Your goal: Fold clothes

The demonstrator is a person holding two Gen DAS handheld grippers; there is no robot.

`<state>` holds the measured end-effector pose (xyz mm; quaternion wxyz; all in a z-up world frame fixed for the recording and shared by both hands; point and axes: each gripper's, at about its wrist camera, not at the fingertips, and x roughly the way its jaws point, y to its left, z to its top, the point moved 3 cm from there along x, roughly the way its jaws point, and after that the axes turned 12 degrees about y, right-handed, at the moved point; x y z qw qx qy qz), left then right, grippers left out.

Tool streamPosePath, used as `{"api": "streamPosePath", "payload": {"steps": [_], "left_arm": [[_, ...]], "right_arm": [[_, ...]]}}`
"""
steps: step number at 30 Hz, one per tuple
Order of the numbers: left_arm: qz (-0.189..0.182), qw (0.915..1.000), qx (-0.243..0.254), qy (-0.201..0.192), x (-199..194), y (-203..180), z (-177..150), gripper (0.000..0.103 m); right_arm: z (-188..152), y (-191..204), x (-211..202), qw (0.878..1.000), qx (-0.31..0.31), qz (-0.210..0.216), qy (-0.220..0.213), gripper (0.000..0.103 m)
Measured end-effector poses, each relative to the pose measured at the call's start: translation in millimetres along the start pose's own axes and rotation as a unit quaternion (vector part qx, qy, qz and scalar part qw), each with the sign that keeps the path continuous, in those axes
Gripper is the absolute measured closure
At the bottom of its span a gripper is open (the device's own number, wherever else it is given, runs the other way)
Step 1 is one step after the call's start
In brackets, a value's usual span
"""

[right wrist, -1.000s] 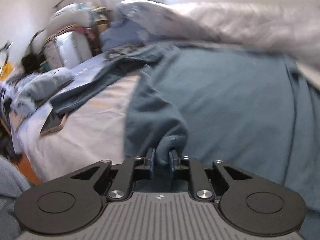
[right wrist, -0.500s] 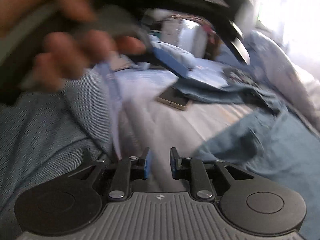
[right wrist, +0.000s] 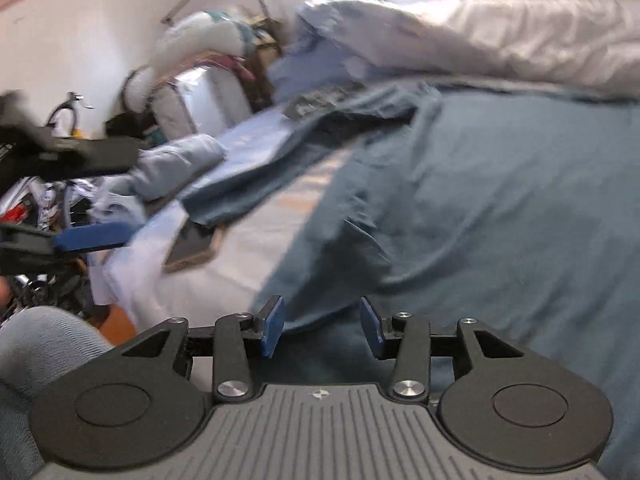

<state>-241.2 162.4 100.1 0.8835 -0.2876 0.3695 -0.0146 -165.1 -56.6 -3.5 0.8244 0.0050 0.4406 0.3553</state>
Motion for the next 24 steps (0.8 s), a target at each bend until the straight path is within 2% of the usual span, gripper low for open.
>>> {"api": "streamPosePath", "payload": {"steps": [2,6,8,12,16,20,24], "left_arm": [[-0.004,1.0000,0.003,0.001,-0.2,-0.6,-0.2,0.020],[-0.002,1.0000,0.005,-0.002,-0.2,-0.8,1.5,0.020],[-0.001,1.0000,0.006,-0.003,-0.2,-0.9,2.3,0.020],[0.003,1.0000,-0.002,-0.007,0.2,2.4,5.8,0.020],[0.013,0.9998,-0.012,-0.011,2.0,8.7,10.2,0.020],[0.023,0.9997,-0.006,-0.004,8.6,10.7,12.7,0.020],[0.030,0.9987,0.040,0.008,19.3,-2.8,11.5,0.020]], "right_arm": [[-0.3,-5.3,6.8,1.000,0.019,0.005,0.010,0.059],[4.9,-11.0,8.6,0.998,0.052,0.018,0.003,0.059],[11.0,-4.9,11.9,0.999,0.043,0.018,-0.009,0.059],[11.9,41.2,5.5,0.995,-0.083,0.017,-0.052,0.058],[-3.0,78.3,4.7,0.980,-0.187,0.060,-0.038,0.054],[-16.9,95.1,7.0,0.966,-0.244,0.082,-0.014,0.051],[-21.3,97.1,6.0,0.959,-0.270,0.086,0.001,0.051]]}}
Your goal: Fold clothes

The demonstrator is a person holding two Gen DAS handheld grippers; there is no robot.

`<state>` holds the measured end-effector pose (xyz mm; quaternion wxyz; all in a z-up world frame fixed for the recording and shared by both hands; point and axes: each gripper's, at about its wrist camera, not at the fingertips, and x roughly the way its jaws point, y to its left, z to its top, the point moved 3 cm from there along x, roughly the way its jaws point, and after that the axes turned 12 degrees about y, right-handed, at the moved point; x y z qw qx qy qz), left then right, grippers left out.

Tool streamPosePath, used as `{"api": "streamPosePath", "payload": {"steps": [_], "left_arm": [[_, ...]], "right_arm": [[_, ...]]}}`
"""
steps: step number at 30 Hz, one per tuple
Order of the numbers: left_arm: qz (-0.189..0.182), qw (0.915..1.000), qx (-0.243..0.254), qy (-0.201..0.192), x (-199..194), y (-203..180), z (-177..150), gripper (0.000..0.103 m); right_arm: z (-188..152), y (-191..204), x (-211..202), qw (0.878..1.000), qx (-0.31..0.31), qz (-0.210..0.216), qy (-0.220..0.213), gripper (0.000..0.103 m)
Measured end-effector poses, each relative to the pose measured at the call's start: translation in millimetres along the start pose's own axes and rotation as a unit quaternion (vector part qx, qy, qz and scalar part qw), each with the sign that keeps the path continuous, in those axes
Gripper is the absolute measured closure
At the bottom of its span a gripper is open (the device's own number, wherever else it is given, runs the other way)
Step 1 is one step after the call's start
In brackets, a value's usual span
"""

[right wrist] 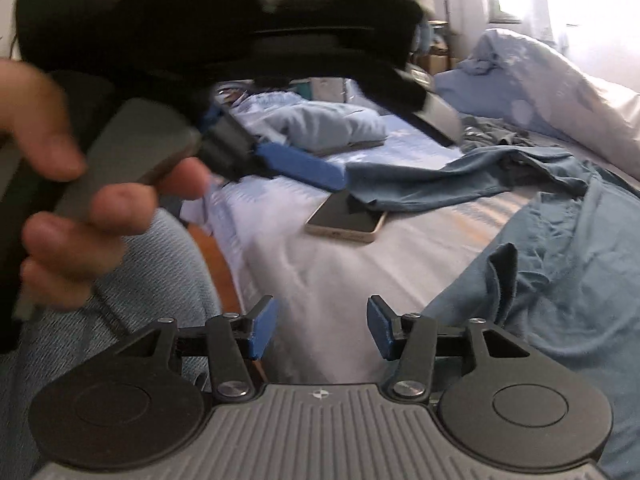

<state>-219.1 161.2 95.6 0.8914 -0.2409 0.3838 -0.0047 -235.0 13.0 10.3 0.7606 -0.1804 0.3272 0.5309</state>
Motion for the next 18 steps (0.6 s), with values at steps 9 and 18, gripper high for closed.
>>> {"api": "streamPosePath", "payload": {"steps": [9,18], "left_arm": [[0.014,0.9970,0.072,0.023,27.6,-38.3,-4.3,0.025],[0.035,0.9954,0.074,0.051,56.5,-41.1,-2.4,0.033]], "right_arm": [[-16.5,-20.4,-21.5,0.999,-0.015,-0.001,0.050,0.049],[-26.0,-100.0,-69.3,0.970,0.150,-0.190,0.013,0.041]]}}
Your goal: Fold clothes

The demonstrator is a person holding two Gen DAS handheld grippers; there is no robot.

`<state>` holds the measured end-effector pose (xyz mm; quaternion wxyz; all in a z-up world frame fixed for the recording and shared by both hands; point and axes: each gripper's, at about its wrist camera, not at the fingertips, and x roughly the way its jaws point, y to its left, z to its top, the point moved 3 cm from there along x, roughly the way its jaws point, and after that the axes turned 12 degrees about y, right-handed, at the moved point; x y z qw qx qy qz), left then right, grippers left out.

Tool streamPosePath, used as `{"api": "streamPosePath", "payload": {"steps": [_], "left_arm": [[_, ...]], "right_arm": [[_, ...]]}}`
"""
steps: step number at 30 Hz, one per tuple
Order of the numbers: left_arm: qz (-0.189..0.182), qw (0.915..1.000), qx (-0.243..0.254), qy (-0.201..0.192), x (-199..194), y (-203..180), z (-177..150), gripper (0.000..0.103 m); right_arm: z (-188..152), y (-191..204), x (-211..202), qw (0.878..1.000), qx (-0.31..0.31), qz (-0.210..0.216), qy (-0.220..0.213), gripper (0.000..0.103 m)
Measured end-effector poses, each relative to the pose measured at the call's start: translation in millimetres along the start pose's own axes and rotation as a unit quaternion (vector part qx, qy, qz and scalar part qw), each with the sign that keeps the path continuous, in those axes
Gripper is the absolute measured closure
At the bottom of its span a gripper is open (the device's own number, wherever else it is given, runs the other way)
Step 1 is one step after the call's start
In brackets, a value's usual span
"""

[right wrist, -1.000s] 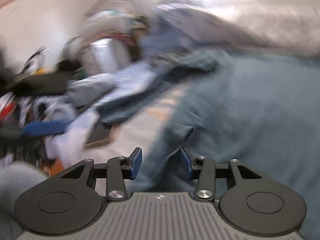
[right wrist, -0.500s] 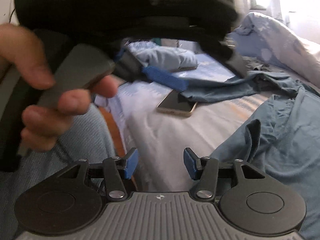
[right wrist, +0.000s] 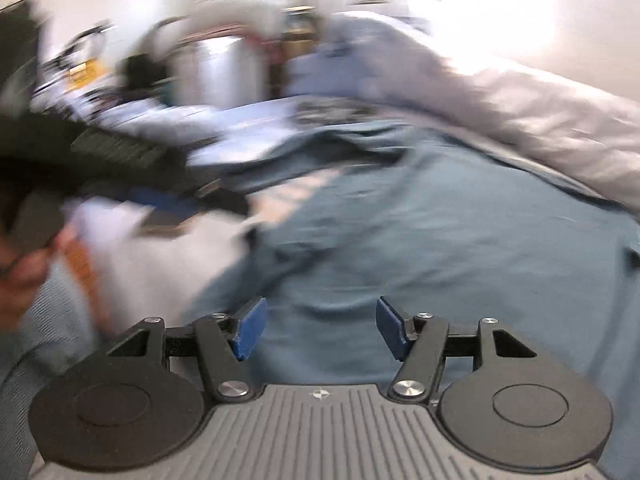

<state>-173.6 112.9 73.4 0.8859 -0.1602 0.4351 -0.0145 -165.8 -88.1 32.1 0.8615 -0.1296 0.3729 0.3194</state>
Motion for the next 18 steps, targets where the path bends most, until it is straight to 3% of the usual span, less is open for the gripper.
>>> {"api": "streamPosePath", "payload": {"steps": [3,7,9,18], "left_arm": [[0.012,0.9999,0.001,0.009,12.3,-2.0,-1.1,0.040],[0.036,0.9992,0.000,0.016,24.2,0.7,0.5,0.052],[0.041,0.9990,-0.002,0.019,29.0,3.4,2.3,0.064],[0.042,0.9981,0.023,0.037,44.0,-3.1,3.1,0.067]], "right_arm": [[3.2,-24.0,4.4,0.997,0.072,-0.028,-0.004,0.041],[1.9,-49.4,7.2,0.990,0.137,-0.030,0.014,0.041],[0.5,-52.7,6.3,0.990,0.137,-0.034,0.017,0.041],[6.0,-30.5,14.7,0.995,0.096,-0.026,0.019,0.041]]}}
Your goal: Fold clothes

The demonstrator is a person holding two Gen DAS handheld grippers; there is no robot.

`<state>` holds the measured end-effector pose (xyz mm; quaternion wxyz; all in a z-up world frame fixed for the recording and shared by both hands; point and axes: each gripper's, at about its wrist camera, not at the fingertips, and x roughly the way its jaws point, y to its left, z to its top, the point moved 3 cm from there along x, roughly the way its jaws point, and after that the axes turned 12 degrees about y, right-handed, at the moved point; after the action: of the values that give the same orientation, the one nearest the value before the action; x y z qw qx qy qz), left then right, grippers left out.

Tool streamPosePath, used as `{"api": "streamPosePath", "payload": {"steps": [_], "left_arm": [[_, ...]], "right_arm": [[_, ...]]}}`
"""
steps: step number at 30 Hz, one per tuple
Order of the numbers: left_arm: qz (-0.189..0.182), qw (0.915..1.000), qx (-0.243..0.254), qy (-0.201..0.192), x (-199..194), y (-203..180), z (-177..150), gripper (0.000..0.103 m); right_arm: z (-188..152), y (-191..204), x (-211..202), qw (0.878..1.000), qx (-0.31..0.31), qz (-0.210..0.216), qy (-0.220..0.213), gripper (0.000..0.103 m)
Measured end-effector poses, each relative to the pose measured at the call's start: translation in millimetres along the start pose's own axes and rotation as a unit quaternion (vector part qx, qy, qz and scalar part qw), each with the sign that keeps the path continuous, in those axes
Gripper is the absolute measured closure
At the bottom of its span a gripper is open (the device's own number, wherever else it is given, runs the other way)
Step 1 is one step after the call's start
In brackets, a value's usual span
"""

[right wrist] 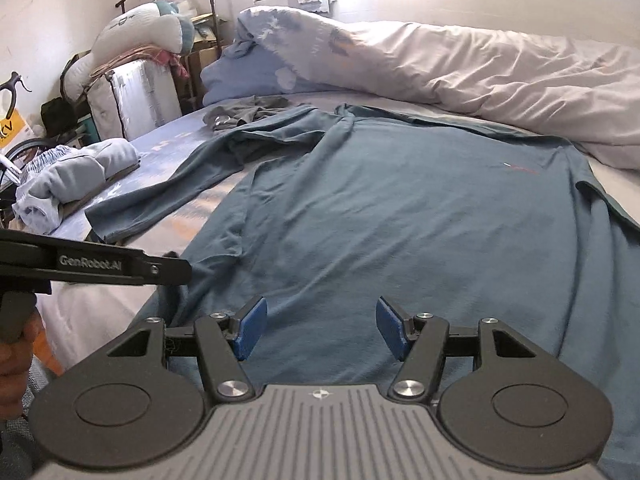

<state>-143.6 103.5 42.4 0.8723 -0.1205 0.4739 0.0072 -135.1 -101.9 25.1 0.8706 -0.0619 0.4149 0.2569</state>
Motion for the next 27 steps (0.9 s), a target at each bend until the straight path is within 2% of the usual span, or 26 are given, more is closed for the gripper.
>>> {"api": "streamPosePath", "payload": {"steps": [5,10,12,13,15,17,23,27], "left_arm": [[0.016,0.9998,0.011,0.005,1.7,-3.6,0.5,0.079],[0.034,0.9992,0.006,0.018,-3.3,-1.1,-7.2,0.079],[0.028,0.9995,0.003,0.013,-8.0,-1.9,-9.1,0.079],[0.023,0.9997,0.005,0.007,-10.7,-3.2,-9.7,0.077],[0.016,0.9997,0.017,-0.004,-14.5,-8.2,-10.2,0.061],[0.013,0.9994,0.030,-0.013,-14.5,-12.9,-8.9,0.056],[0.029,0.9993,0.021,-0.008,-5.8,-15.0,-1.4,0.055],[0.029,0.9995,-0.009,0.003,2.6,-8.5,3.8,0.056]], "right_arm": [[-0.2,1.3,2.9,1.000,0.000,-0.002,0.000,0.041],[-3.4,-6.4,3.2,1.000,-0.003,0.003,0.000,0.041],[-3.3,-6.5,3.0,1.000,-0.008,0.003,-0.002,0.041],[-2.9,-5.9,3.0,1.000,-0.010,0.003,-0.002,0.041],[-2.0,-4.7,2.9,1.000,-0.011,0.001,-0.003,0.041],[-1.4,-4.2,3.1,1.000,-0.013,-0.001,-0.004,0.041],[-0.6,-1.4,3.3,1.000,-0.017,-0.002,-0.004,0.041],[-0.4,3.7,3.6,1.000,-0.017,-0.004,-0.004,0.041]]}}
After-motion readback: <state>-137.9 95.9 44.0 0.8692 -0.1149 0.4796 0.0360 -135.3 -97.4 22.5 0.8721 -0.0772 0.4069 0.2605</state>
